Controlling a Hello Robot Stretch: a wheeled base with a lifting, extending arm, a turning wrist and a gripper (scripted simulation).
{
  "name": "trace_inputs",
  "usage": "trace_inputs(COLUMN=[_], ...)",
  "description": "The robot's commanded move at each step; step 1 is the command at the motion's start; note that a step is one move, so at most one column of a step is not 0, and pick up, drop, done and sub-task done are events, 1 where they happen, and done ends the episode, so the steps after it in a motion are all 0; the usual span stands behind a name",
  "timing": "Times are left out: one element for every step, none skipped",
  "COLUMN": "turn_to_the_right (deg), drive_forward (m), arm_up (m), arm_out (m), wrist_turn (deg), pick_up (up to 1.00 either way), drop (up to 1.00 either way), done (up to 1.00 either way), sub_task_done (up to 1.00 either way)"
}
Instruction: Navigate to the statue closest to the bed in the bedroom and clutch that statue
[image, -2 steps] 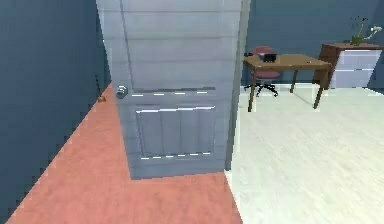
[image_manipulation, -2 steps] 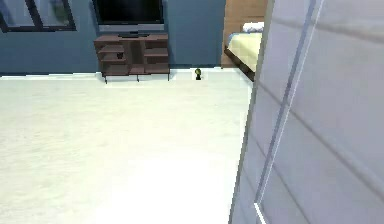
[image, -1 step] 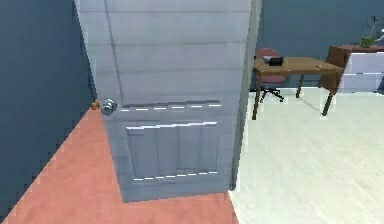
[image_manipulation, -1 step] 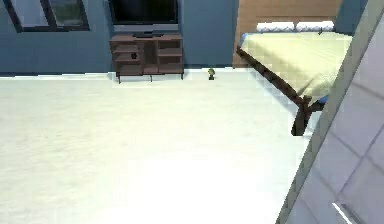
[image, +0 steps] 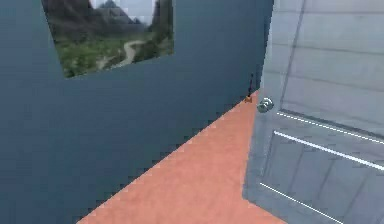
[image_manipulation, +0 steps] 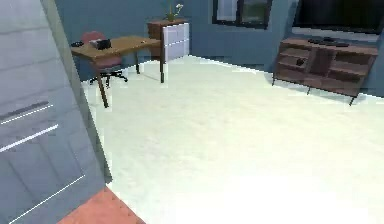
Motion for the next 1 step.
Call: trace_inputs(turn_to_the_right=[-45.0], drive_forward=[0.0], arm_up=[0.0], arm_out=[0.0], wrist_turn=[0.0], pick_up=[0.0], drop=[0.0], done=[0.0], sub_task_done=[0.0])
